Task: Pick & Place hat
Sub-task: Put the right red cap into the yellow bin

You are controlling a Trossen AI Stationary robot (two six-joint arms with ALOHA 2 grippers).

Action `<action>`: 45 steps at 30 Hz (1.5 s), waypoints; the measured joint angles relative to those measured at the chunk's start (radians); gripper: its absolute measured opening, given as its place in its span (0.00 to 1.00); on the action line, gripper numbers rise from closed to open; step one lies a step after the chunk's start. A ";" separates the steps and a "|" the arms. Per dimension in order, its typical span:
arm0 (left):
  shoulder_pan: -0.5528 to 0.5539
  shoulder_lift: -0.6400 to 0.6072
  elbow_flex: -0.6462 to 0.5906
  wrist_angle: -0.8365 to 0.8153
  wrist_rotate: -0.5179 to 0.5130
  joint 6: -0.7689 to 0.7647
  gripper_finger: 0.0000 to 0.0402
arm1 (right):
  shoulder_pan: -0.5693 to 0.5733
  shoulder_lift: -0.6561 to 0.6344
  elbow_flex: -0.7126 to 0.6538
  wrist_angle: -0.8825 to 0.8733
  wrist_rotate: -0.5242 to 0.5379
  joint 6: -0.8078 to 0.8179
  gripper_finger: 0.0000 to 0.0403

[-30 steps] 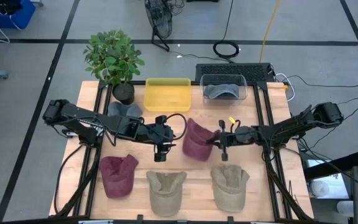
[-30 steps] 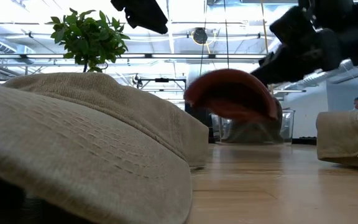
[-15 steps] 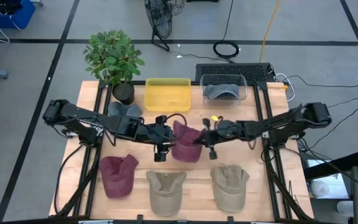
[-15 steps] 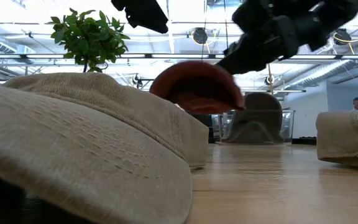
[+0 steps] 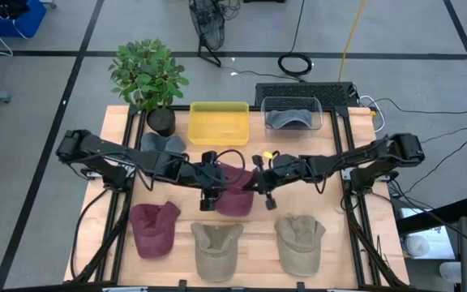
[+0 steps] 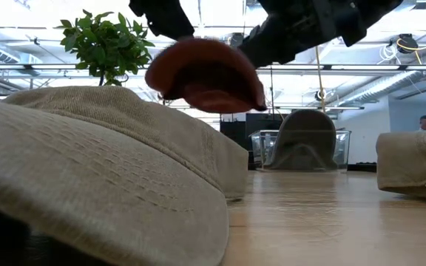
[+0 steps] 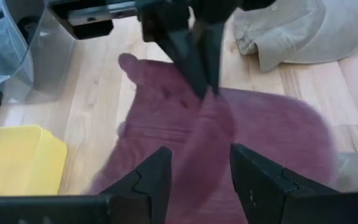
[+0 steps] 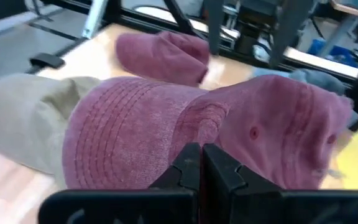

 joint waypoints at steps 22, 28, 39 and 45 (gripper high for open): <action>0.073 0.107 0.000 0.091 0.297 0.020 0.41 | 0.030 0.008 0.001 -0.042 0.098 0.003 0.00; 0.073 0.107 0.000 0.095 0.343 0.024 0.41 | 0.030 0.008 0.000 -0.051 0.103 0.003 0.00; 0.073 0.107 0.000 0.094 0.203 0.004 0.41 | 0.030 0.008 0.000 -0.049 0.100 0.002 0.00; 0.071 0.107 0.000 0.097 0.203 0.012 0.42 | 0.030 0.008 0.000 -0.048 0.098 0.002 0.00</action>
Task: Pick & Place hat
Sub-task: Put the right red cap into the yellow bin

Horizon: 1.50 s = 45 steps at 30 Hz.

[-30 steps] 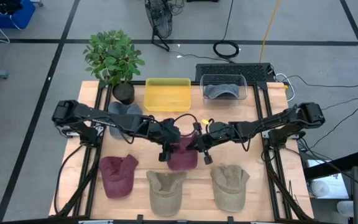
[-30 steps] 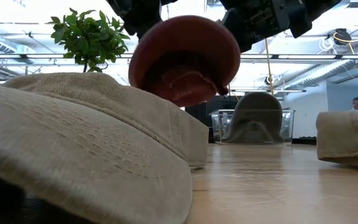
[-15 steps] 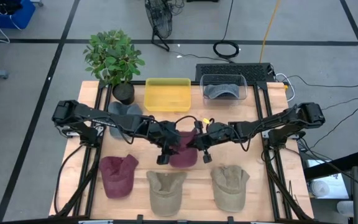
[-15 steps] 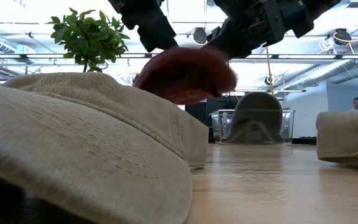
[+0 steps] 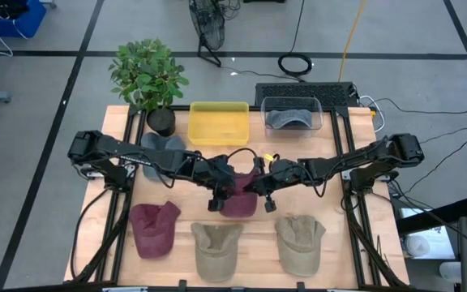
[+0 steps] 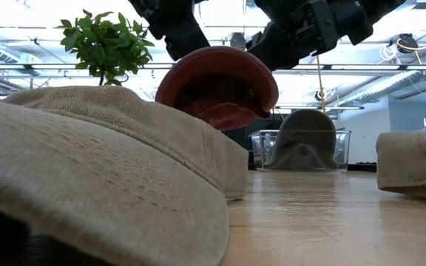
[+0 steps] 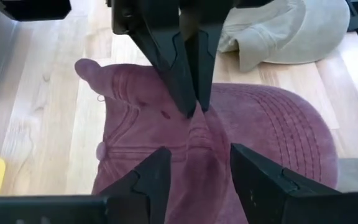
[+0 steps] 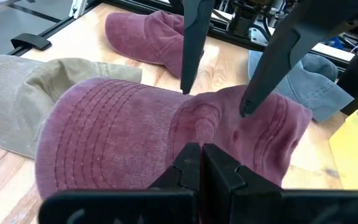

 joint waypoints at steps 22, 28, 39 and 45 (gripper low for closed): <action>0.036 0.050 -0.001 0.017 -0.017 -0.010 0.54 | 0.006 -0.001 -0.001 0.011 0.002 -0.005 0.00; 0.032 0.051 -0.001 0.016 0.006 0.004 0.37 | 0.006 0.000 -0.001 0.006 0.001 -0.005 0.00; 0.034 0.051 -0.001 0.022 0.078 0.019 0.10 | -0.008 0.000 -0.001 -0.016 0.000 -0.004 0.00; 0.035 0.051 -0.001 0.023 0.082 0.021 0.02 | -0.008 0.000 -0.001 -0.015 0.001 0.004 0.01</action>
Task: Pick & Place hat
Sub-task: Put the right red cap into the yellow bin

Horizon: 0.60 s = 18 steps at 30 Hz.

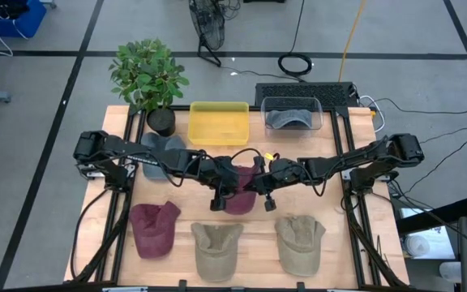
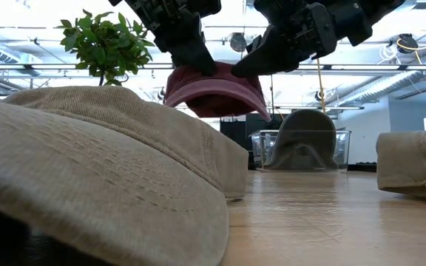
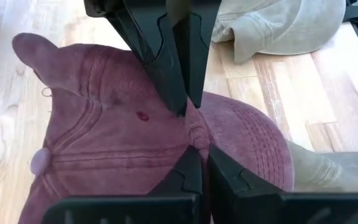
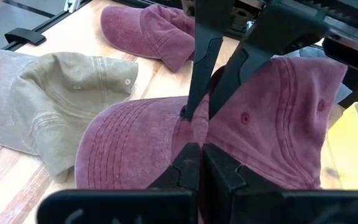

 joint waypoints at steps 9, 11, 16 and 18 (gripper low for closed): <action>0.006 0.000 0.000 -0.039 -0.031 0.021 0.02 | 0.000 0.000 0.000 0.017 0.002 0.000 0.07; 0.013 0.000 0.000 -0.053 -0.045 0.025 0.03 | 0.001 0.000 0.000 0.017 0.002 0.000 0.10; 0.041 0.000 0.000 -0.115 -0.138 0.045 0.06 | 0.001 0.000 0.000 0.016 0.002 0.011 0.21; 0.061 0.000 0.000 -0.147 -0.165 0.057 0.04 | 0.001 0.000 0.000 0.016 0.002 0.029 0.25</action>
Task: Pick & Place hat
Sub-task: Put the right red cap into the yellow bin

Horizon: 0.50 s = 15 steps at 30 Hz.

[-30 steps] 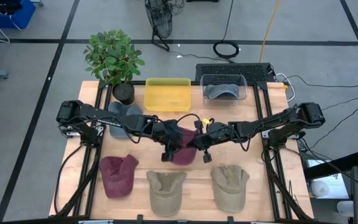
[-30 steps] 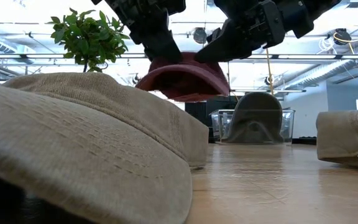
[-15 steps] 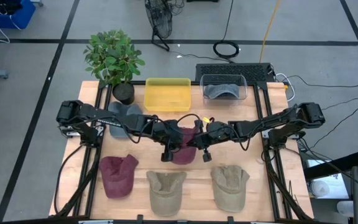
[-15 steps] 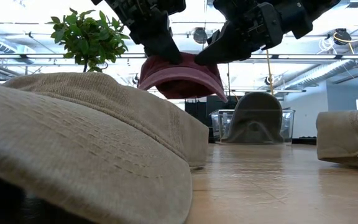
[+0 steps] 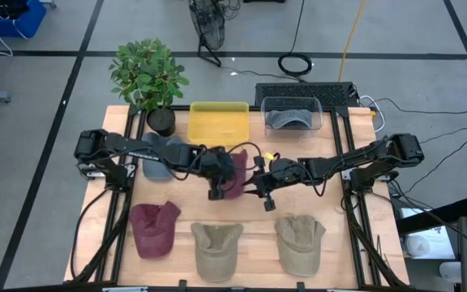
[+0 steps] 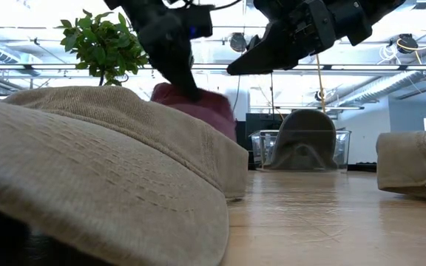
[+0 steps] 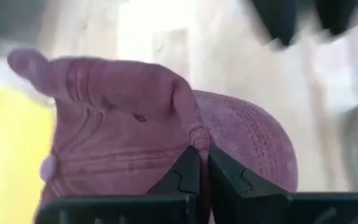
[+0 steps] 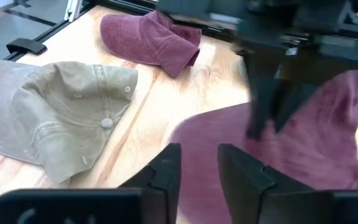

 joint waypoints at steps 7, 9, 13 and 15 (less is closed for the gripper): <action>0.122 0.000 0.000 -0.002 -0.017 0.098 0.05 | 0.020 -0.001 0.000 -0.063 -0.004 0.111 0.33; 0.170 0.000 0.000 -0.008 -0.016 0.143 0.06 | 0.041 -0.001 0.000 -0.104 -0.005 0.135 0.33; 0.271 -0.016 0.000 -0.014 0.032 0.199 0.02 | 0.094 -0.001 -0.011 -0.146 -0.004 0.182 0.33; 0.317 -0.023 0.000 0.019 0.081 0.236 0.02 | 0.120 -0.001 -0.036 -0.128 -0.004 0.193 0.32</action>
